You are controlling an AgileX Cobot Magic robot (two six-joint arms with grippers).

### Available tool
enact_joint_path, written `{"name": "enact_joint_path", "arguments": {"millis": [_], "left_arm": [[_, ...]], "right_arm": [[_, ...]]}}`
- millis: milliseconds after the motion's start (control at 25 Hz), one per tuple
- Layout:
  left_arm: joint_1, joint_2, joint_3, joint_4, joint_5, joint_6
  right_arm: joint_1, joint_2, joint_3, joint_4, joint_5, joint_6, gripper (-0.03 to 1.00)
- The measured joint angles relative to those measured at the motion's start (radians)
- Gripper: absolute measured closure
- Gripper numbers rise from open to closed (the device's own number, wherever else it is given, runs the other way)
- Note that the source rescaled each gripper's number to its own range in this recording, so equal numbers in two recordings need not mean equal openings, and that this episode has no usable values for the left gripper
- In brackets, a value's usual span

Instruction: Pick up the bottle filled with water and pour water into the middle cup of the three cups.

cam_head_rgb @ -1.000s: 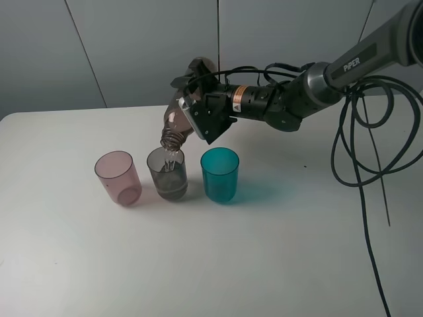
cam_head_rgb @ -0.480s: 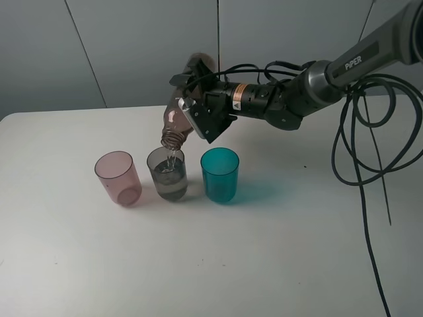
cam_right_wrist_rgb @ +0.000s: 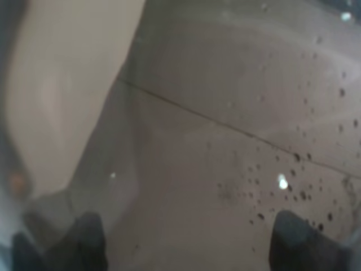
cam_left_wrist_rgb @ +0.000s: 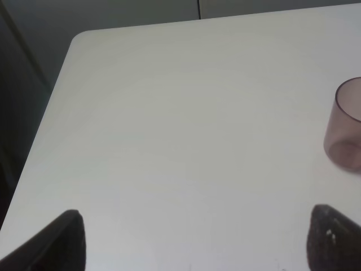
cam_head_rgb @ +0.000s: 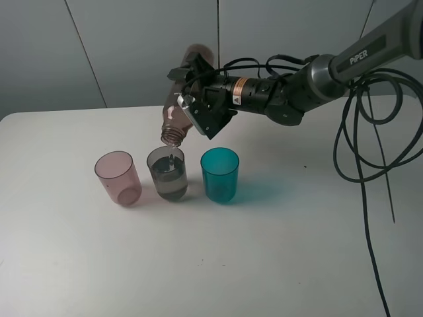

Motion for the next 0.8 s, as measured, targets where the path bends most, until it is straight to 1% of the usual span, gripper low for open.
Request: {"name": "enact_joint_path", "arguments": {"millis": [320,800], "left_arm": [[0.0,0.0,0.0,0.0,0.0,0.0],[0.0,0.0,0.0,0.0,0.0,0.0]], "right_arm": [[0.002,-0.01,0.0,-0.043,0.0,-0.03,0.97],[0.021,-0.01,0.0,-0.046,0.0,-0.092,0.97]]}}
